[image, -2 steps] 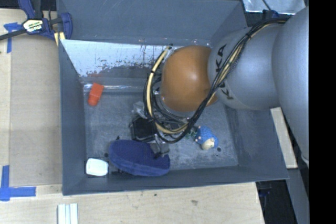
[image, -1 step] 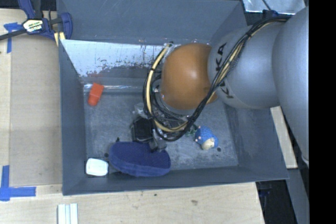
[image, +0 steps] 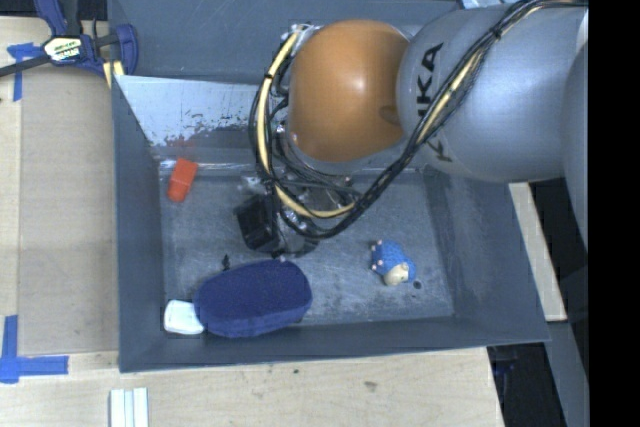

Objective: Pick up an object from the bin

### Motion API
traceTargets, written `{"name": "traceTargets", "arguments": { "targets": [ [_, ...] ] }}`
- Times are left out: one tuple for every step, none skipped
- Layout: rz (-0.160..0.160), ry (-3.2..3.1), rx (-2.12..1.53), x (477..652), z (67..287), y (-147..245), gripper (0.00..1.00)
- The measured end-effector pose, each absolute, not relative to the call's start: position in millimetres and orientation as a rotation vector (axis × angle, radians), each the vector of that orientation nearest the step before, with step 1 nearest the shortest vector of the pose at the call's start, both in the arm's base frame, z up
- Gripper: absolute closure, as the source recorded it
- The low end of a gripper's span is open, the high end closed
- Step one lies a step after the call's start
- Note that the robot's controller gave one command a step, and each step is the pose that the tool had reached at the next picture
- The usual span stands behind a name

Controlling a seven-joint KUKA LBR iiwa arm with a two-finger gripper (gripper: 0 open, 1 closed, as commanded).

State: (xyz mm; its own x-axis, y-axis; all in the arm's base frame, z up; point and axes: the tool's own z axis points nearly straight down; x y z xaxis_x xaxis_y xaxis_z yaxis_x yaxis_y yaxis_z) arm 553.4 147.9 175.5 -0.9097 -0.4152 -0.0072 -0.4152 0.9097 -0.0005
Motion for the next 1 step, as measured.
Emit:
{"name": "traceTargets", "arguments": {
  "targets": [
    [0.0, 3.061, -0.693, 571.1, 219.5, 138.4, 1.0]
  ]
}}
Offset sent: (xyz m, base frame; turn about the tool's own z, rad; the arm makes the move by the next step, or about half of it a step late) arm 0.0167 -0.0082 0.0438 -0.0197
